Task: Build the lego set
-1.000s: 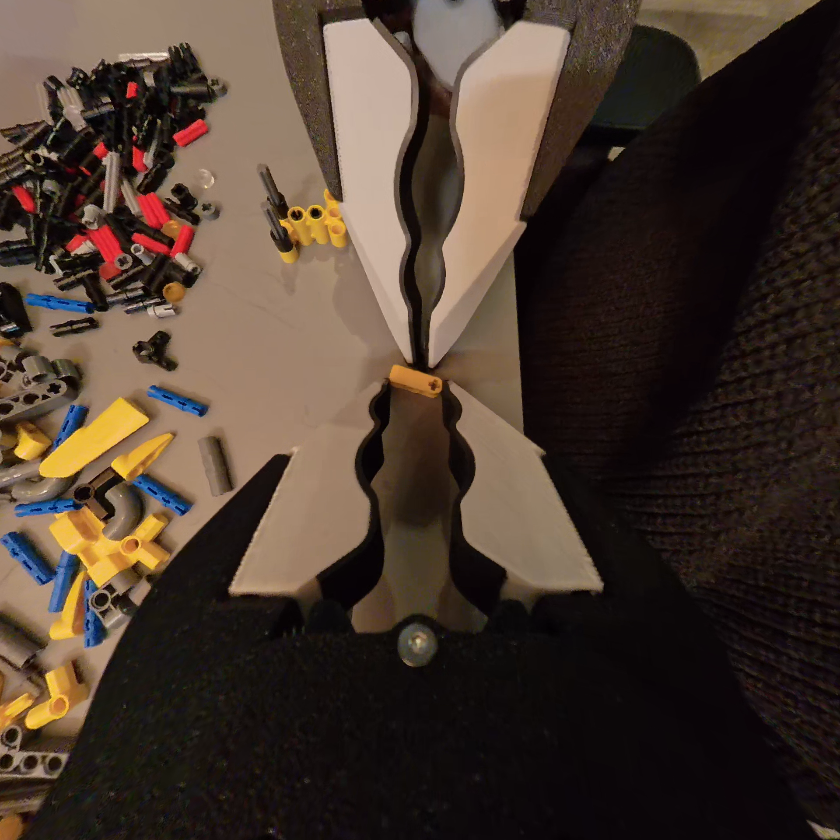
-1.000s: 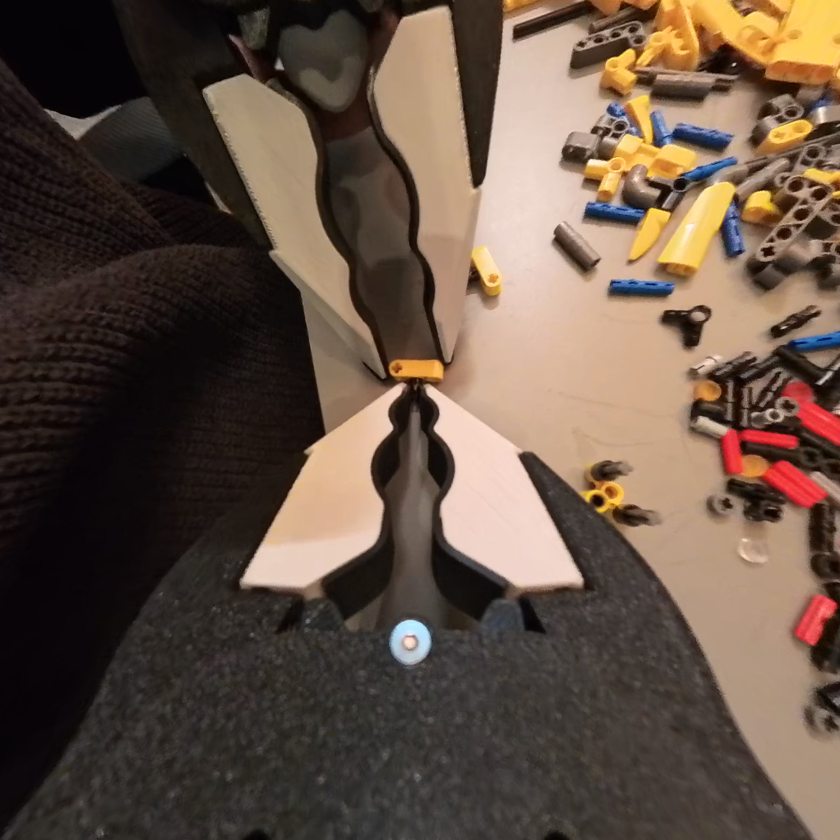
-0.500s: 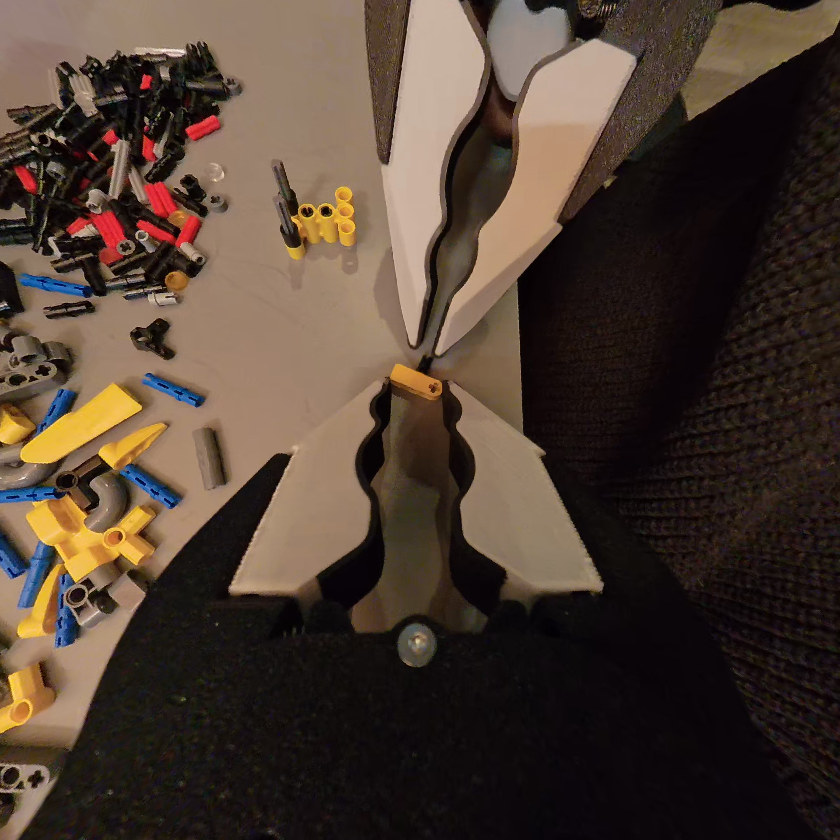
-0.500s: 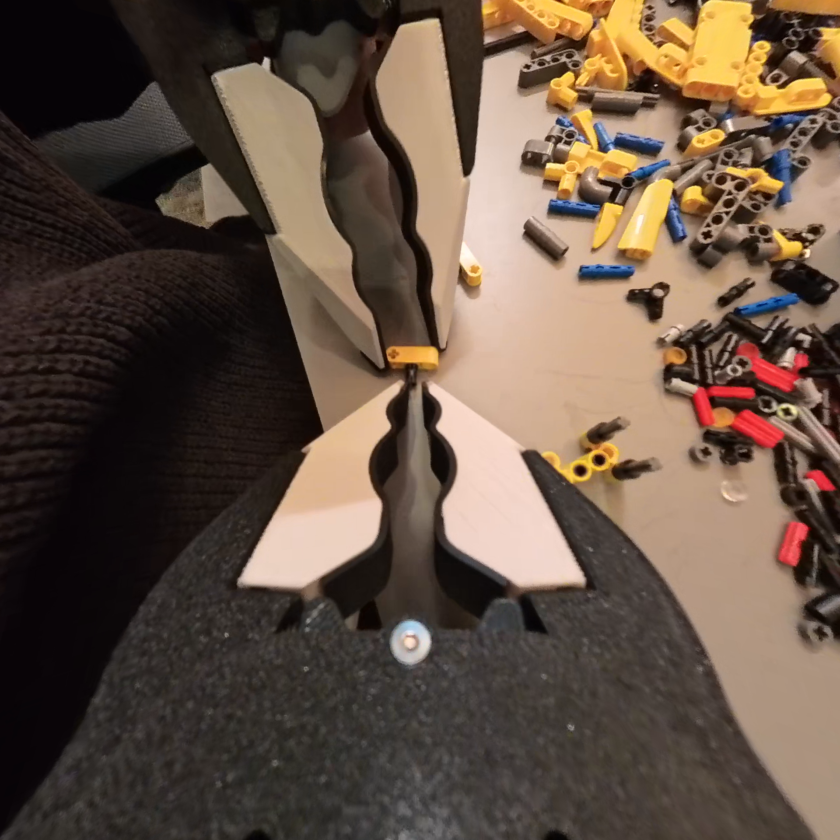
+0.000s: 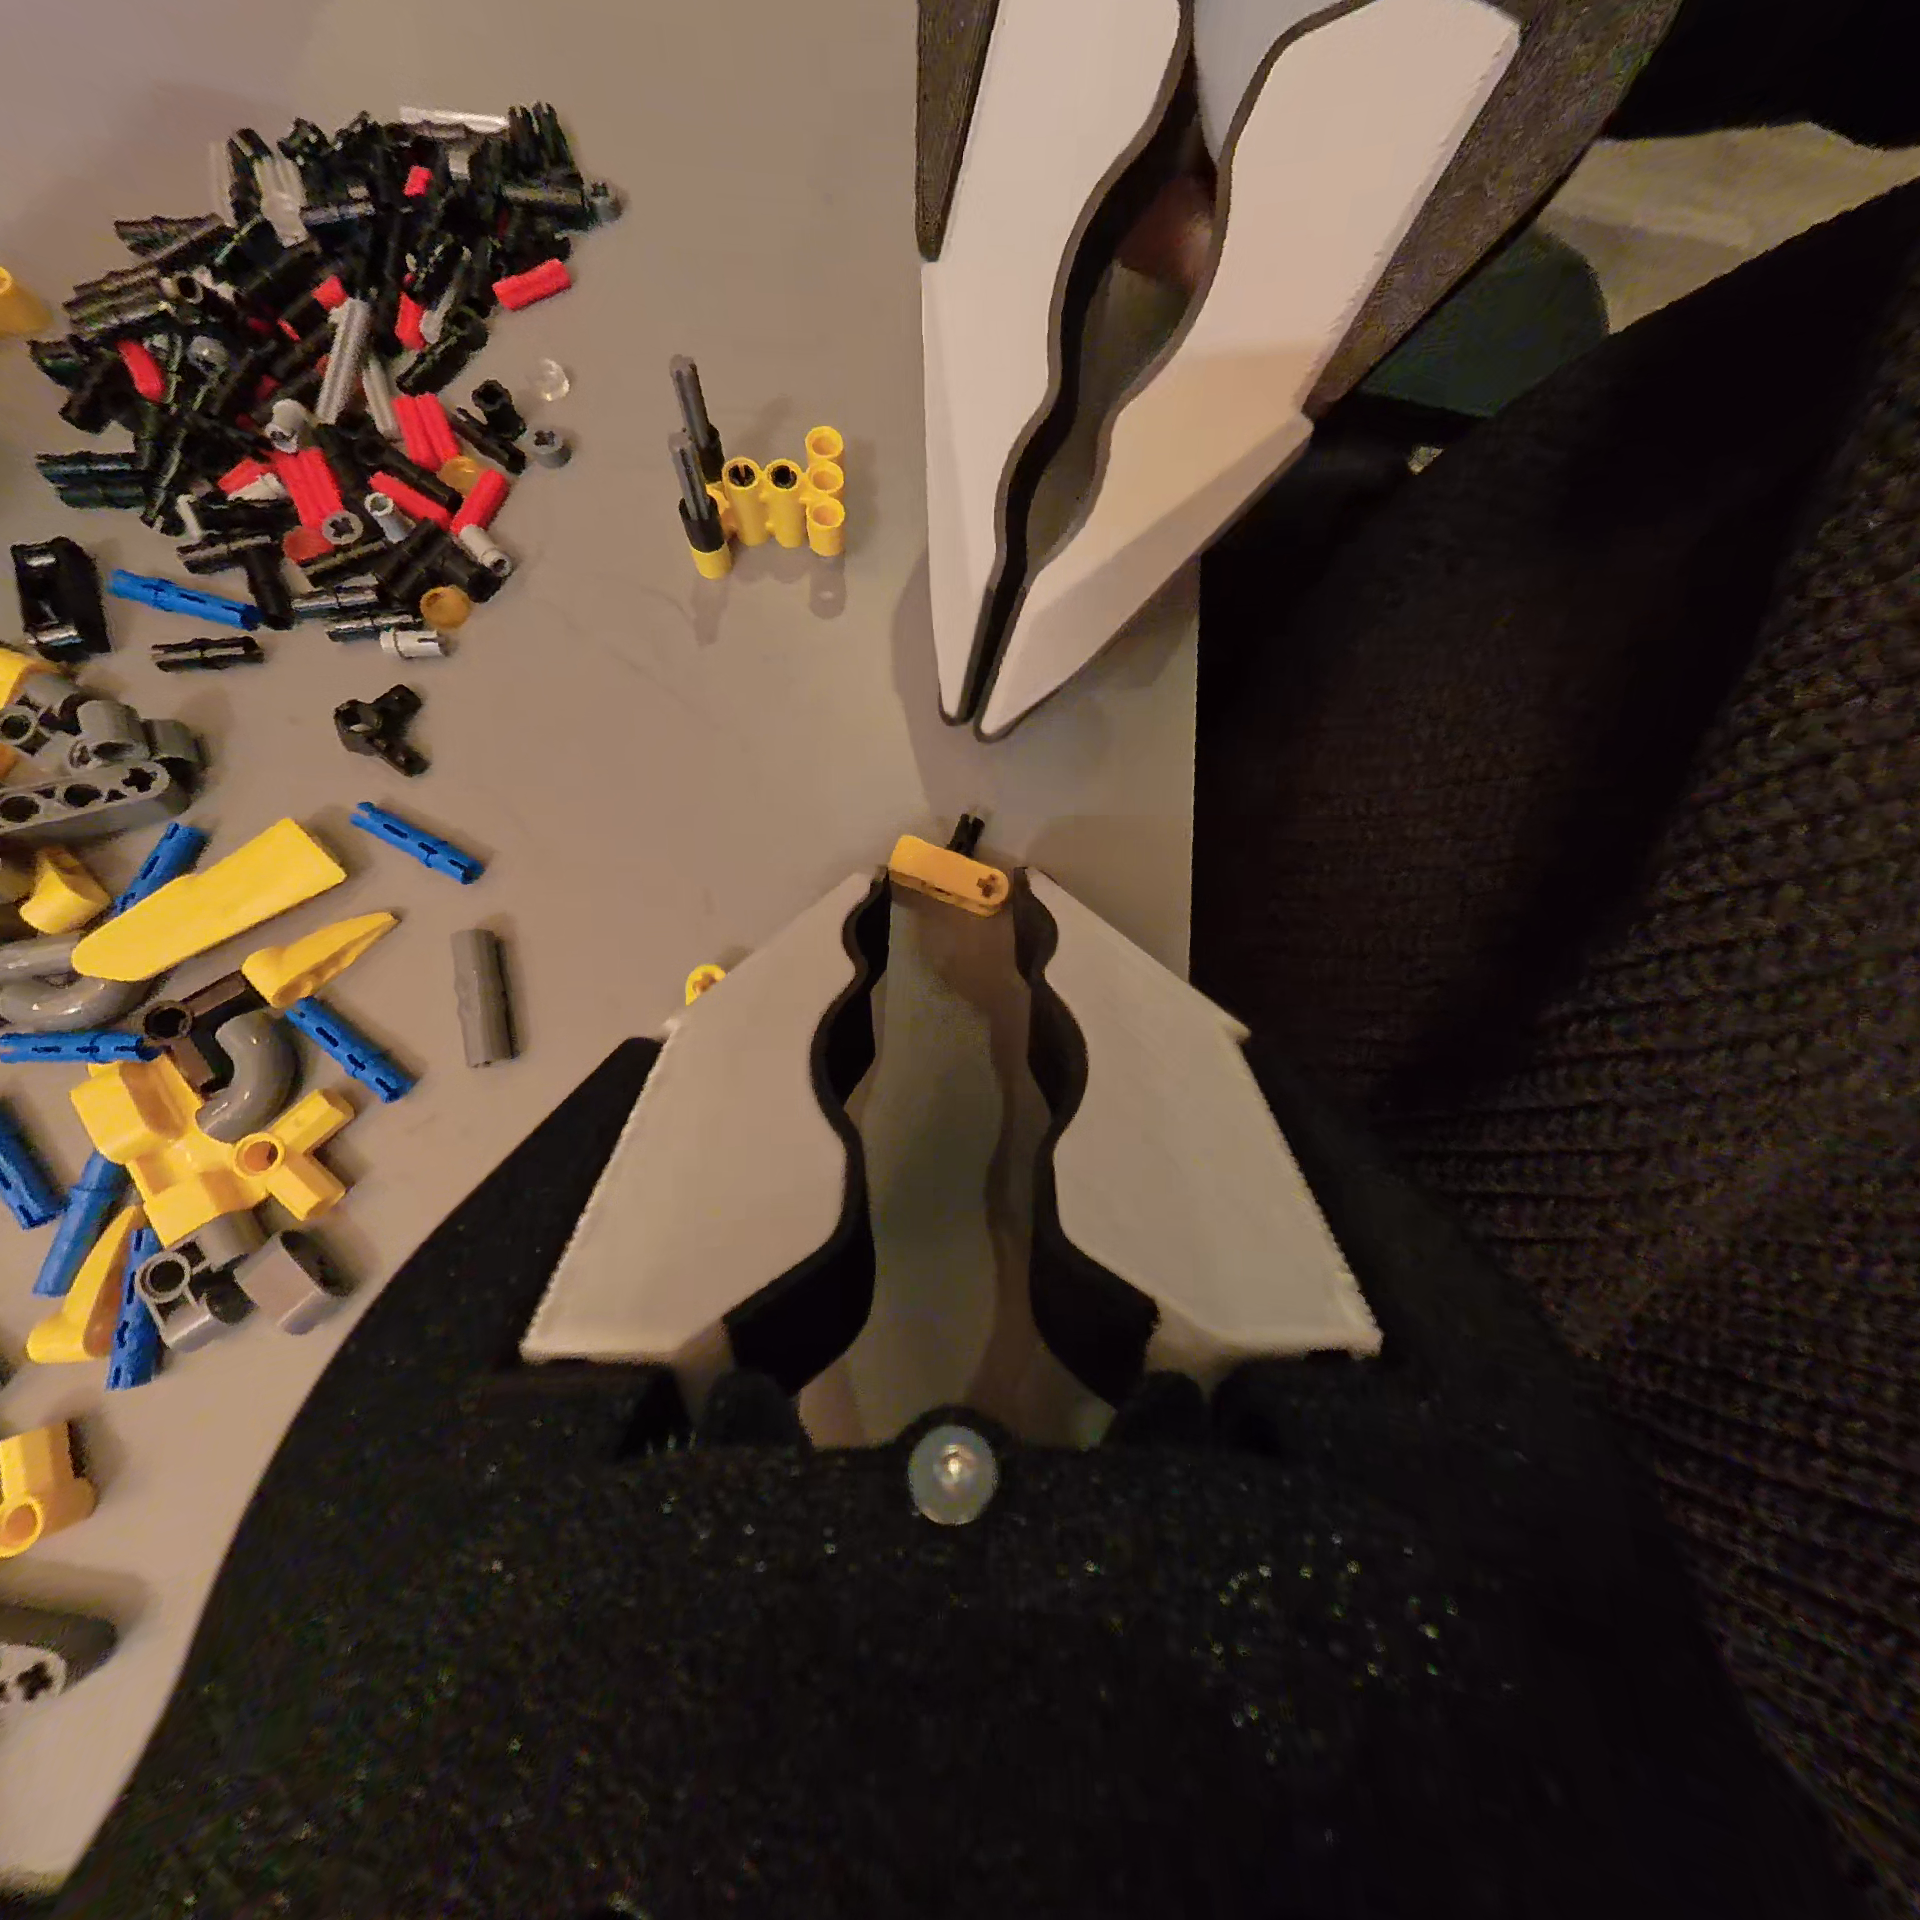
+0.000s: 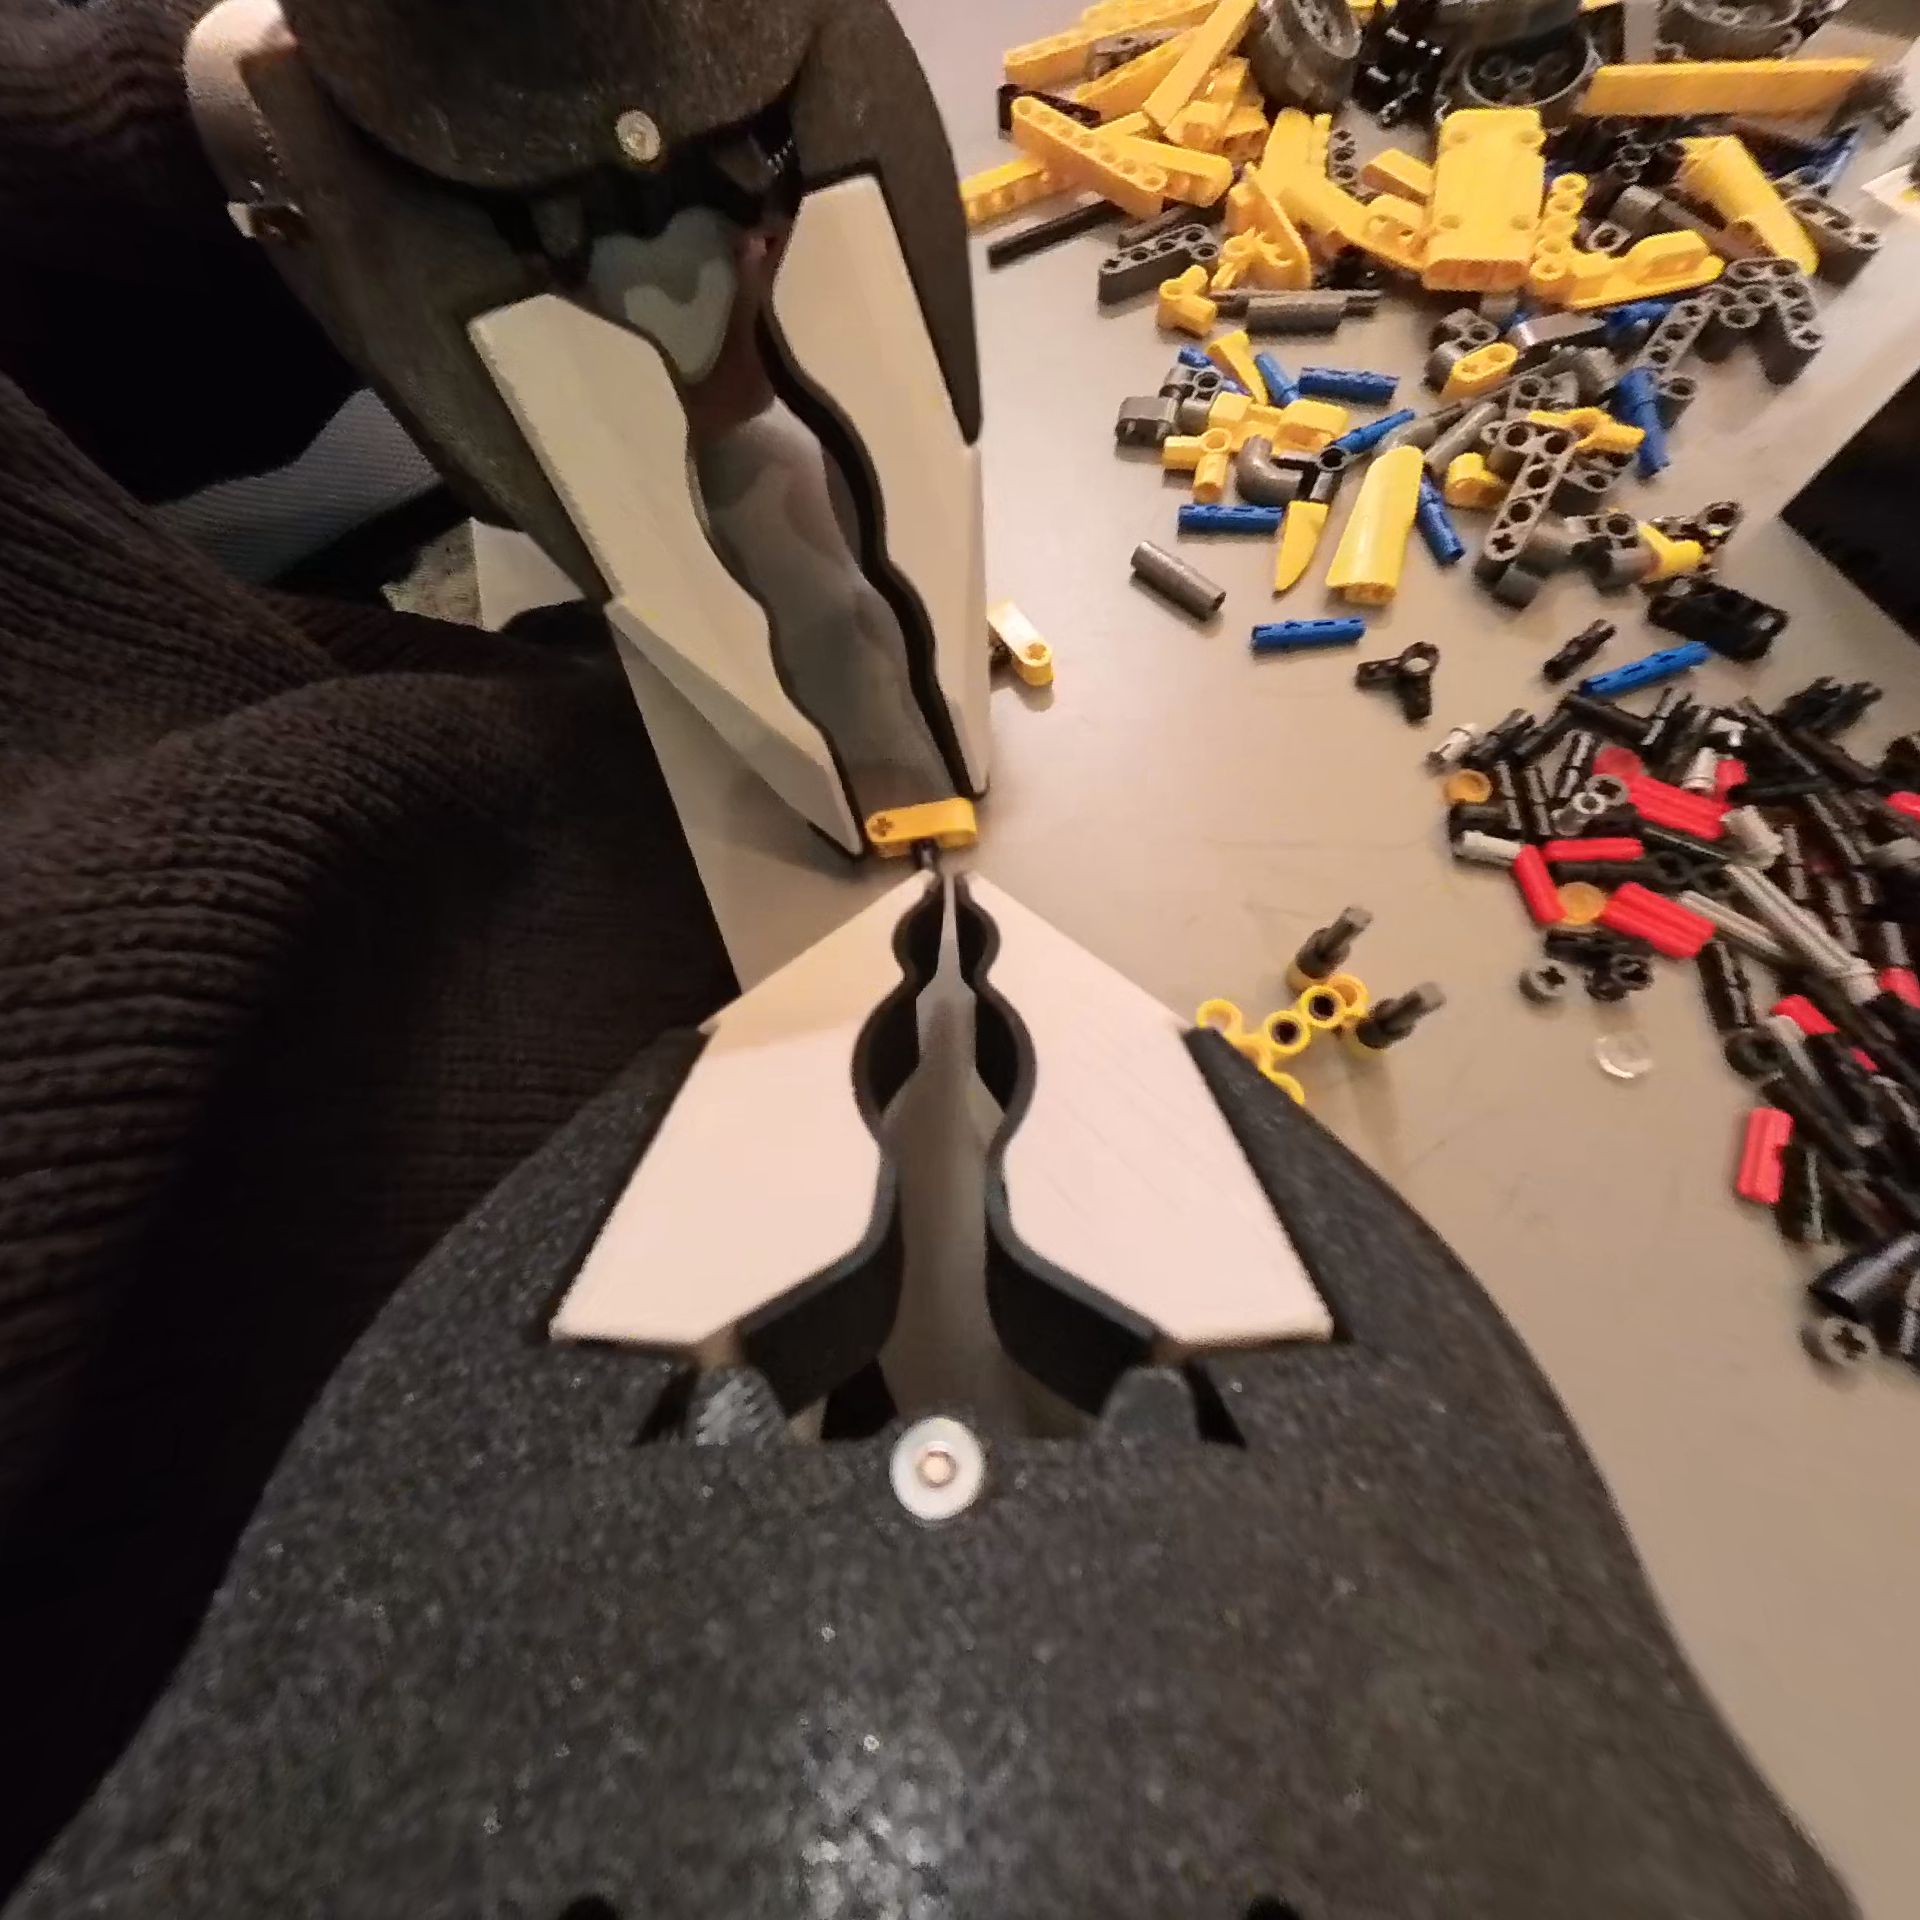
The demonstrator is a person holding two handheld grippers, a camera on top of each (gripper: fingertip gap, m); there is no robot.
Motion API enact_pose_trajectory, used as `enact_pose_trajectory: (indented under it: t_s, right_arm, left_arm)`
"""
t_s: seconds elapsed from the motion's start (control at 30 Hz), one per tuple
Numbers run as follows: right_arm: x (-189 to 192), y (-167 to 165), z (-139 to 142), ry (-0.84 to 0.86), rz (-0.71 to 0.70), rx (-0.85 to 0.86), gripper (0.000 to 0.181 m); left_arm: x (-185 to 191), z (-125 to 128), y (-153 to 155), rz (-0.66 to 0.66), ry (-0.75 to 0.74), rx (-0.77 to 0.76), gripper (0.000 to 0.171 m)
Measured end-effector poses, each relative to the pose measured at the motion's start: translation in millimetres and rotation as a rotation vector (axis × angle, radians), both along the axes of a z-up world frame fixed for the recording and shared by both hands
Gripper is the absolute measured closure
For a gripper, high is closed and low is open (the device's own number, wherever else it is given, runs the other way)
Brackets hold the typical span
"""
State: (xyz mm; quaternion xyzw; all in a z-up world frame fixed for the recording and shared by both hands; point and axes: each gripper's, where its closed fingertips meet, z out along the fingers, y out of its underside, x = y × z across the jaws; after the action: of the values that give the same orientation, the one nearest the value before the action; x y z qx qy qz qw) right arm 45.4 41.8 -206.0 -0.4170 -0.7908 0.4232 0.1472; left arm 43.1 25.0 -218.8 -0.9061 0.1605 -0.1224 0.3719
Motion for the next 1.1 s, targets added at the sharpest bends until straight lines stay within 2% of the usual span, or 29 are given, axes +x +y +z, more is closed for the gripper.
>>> enact_pose_trajectory:
  t_s: [0.27,0.4,0.53,0.77,0.97,1.1]
  right_arm:
    - [-4.0,4.6,2.8,0.068,-0.049,0.005,0.180]
    - [-5.2,3.7,14.6,0.190,-0.048,-0.001,0.181]
    - [-5.7,4.2,15.7,0.217,-0.081,-0.063,0.181]
    - [-9.4,-0.7,13.3,0.220,-0.077,-0.049,0.181]
    - [-10.8,-2.6,18.2,0.238,-0.084,-0.099,0.181]
    - [-10.9,-0.9,22.2,0.251,-0.093,-0.134,0.181]
  left_arm:
    - [-0.6,5.0,-5.2,0.038,-0.018,0.027,0.148]
    - [0.7,16.3,-4.3,0.074,-0.112,0.071,0.148]
    - [-8.3,28.3,-3.0,0.141,-0.182,0.133,0.149]
    - [-16.8,29.9,-6.7,0.214,-0.179,0.169,0.149]
    - [-26.8,35.0,-6.6,0.273,-0.195,0.203,0.149]
    - [-30.9,28.8,-4.5,0.306,-0.155,0.178,0.149]
